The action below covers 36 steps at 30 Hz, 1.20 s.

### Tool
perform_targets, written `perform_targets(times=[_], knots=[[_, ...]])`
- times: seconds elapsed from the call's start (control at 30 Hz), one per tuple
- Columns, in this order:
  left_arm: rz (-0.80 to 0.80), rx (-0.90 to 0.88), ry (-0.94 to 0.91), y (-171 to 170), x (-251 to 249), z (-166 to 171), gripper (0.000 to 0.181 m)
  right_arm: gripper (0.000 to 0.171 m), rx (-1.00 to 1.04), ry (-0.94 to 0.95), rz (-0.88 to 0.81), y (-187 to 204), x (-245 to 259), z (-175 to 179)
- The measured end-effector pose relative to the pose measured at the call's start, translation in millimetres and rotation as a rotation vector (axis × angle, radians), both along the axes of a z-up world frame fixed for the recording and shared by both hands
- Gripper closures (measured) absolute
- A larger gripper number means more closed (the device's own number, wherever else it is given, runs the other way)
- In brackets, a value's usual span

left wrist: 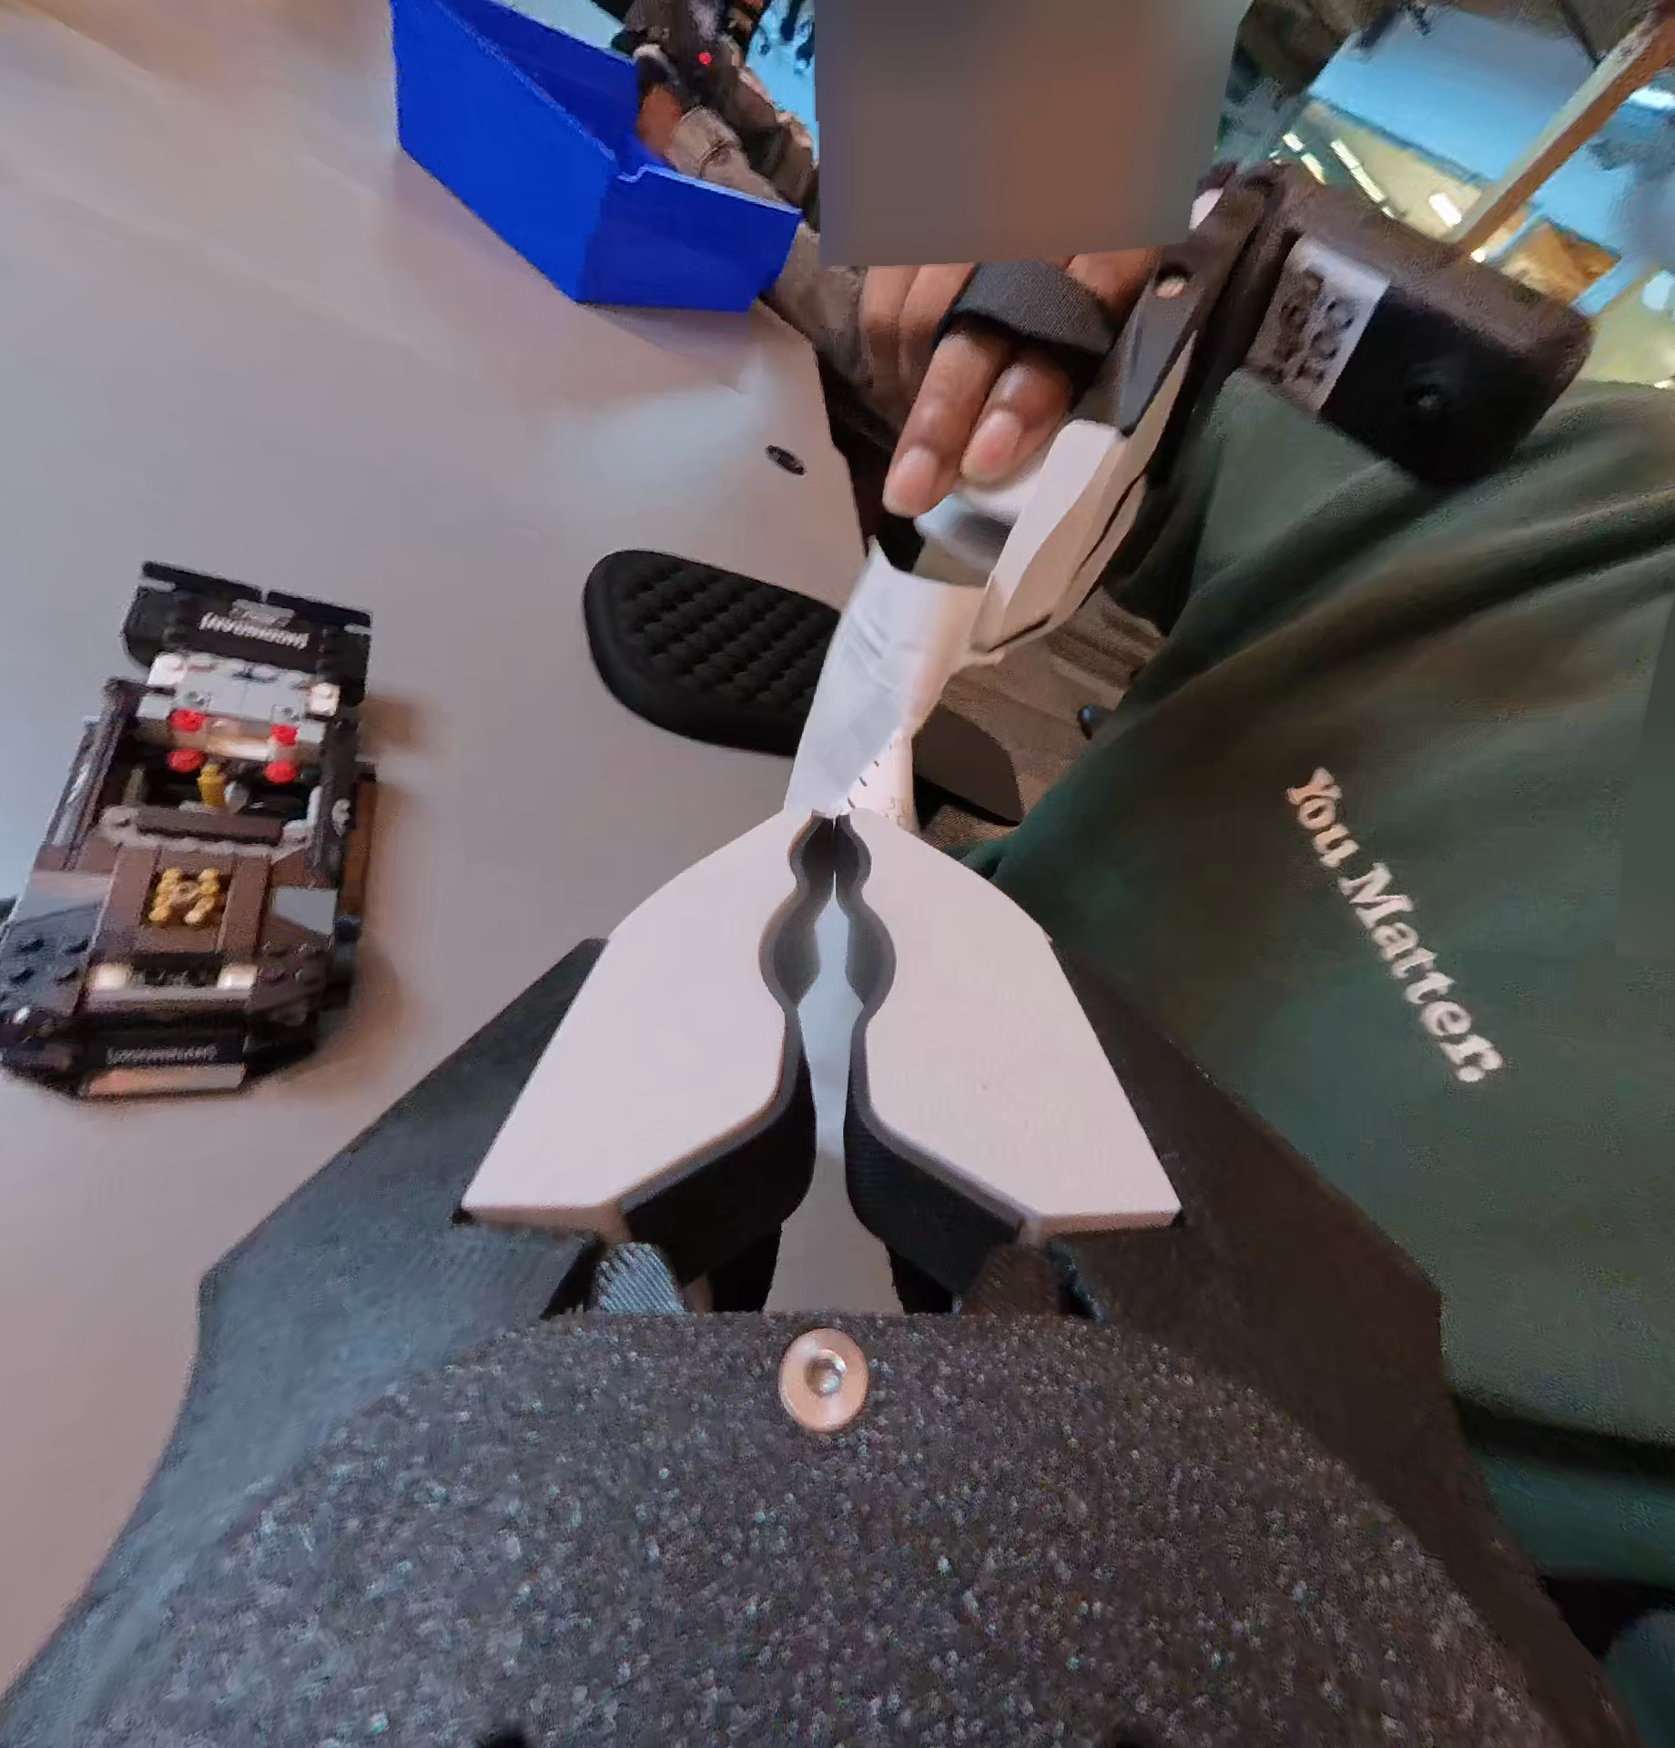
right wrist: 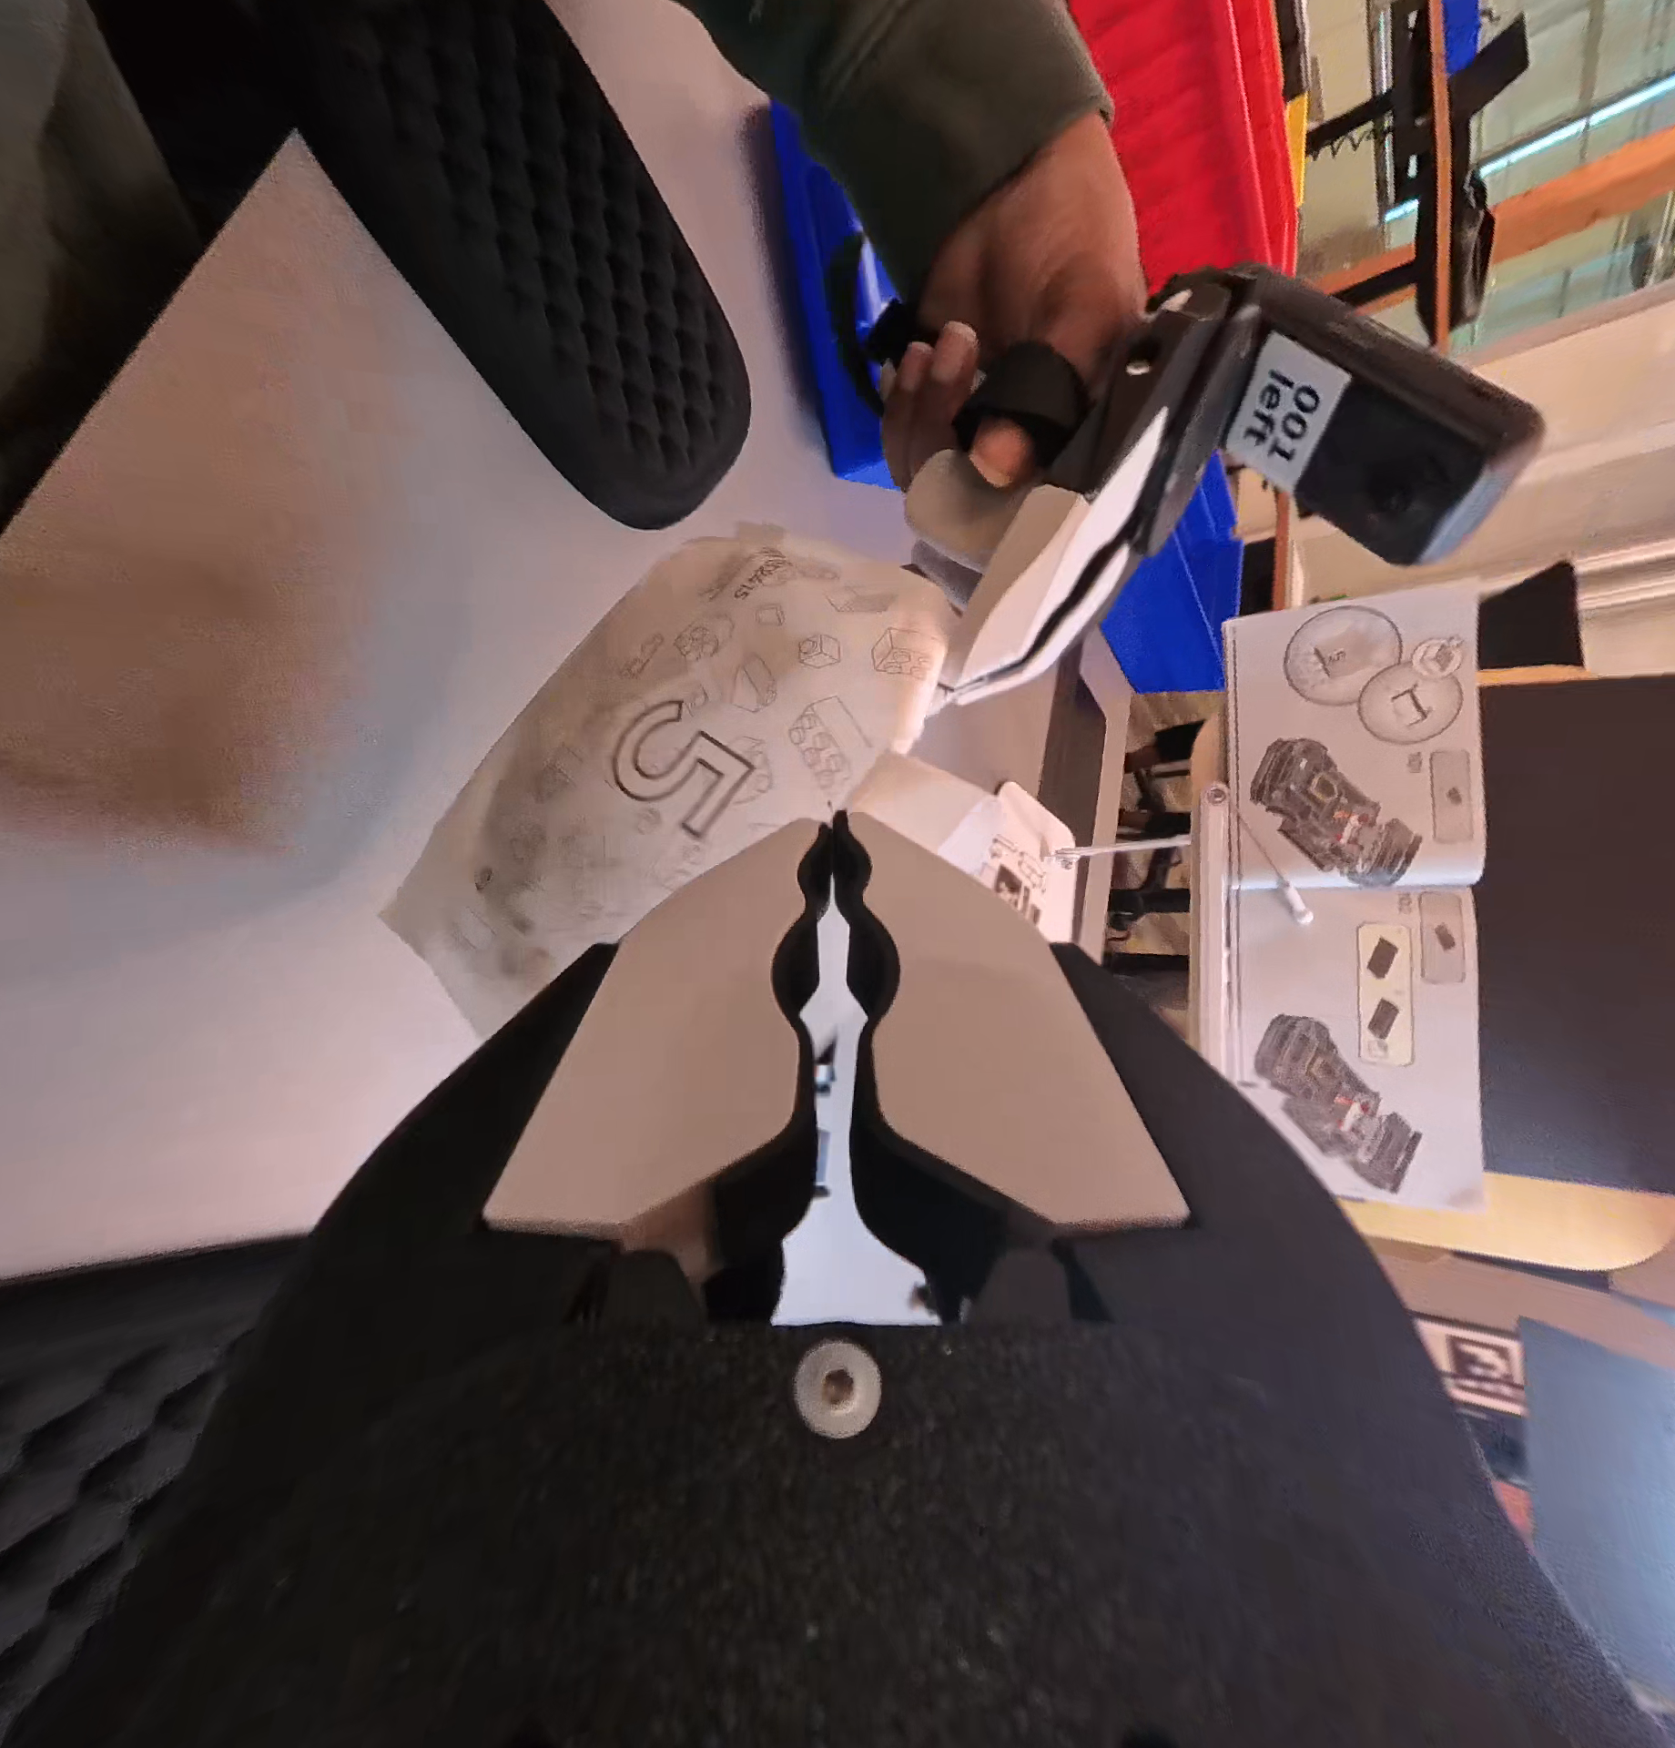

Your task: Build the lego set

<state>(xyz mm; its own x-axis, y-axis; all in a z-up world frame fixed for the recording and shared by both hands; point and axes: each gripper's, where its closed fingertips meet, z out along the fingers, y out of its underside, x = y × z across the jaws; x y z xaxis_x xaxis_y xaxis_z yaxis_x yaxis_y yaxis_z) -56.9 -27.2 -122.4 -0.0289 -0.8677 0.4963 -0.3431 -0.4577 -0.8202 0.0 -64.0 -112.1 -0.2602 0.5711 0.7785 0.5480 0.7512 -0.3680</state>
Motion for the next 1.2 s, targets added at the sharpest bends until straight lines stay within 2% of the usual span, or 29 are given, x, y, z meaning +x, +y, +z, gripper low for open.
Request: perform_targets(times=[0.1,0.27,0.37,0.47,0.57,0.63,0.73,0.83,0.87,1.0,1.2], knots=[[0.005,-0.014,-0.032,0.9,-2.6,-4.1,0.18,0.171,-0.071,0.036,-0.02,-1.2,4.7,3.3],[0.025,0.072,-0.096,-1.9,5.2,-0.5,0.178,0.171,-0.141,0.064,-0.044,0.1,2.0,5.1],[0.025,0.151,-0.091,-11.6,12.4,0.8,0.146,0.171,-0.173,0.075,-0.064,4.6,0.5,7.9],[0.046,0.247,-0.034,-22.1,30.7,-5.6,0.126,0.171,-0.207,0.06,-0.09,9.6,-2.5,6.5],[0.134,0.286,0.01,-23.7,53.0,-7.9,0.121,0.171,-0.206,0.049,-0.125,16.3,-7.6,4.9],[0.243,0.342,0.094,-10.9,62.9,-18.4,0.119,0.171,-0.229,0.051,-0.147,17.5,-12.1,6.5],[0.391,0.425,0.161,14.4,65.8,-26.7,0.134,0.171,-0.254,0.053,-0.178,18.4,-17.6,12.1],[0.381,0.443,0.15,18.8,63.7,-24.4,0.174,0.171,-0.244,0.049,-0.189,19.5,-20.7,17.5],[0.354,0.464,0.161,16.7,62.6,-24.6,0.179,0.171,-0.238,0.048,-0.186,19.6,-21.0,19.0],[0.22,0.498,0.23,0.0,57.4,-30.8,0.178,0.171,-0.24,0.031,-0.167,22.8,-16.0,22.4],[0.112,0.328,0.13,-17.1,35.3,-14.7,0.177,0.171,-0.204,-0.002,-0.101,17.1,-6.8,17.4]])
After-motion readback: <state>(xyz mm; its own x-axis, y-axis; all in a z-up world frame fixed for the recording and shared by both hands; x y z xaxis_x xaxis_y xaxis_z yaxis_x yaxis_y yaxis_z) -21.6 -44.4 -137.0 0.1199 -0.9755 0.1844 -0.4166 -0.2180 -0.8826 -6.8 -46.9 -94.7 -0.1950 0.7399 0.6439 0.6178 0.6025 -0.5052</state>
